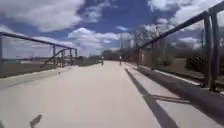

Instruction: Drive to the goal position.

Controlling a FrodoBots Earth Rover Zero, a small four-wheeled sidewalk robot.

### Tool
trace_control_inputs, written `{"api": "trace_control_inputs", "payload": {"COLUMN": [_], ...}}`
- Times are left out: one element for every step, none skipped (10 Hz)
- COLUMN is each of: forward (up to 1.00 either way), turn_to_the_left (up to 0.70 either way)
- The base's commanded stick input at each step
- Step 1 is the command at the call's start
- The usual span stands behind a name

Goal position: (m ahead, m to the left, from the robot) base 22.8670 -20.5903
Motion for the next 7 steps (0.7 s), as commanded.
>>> {"api": "trace_control_inputs", "payload": {"forward": [1.00,1.00,1.00,1.00,1.00,1.00,1.00], "turn_to_the_left": [0.00,0.00,0.00,0.00,0.00,-0.22,-0.02]}}
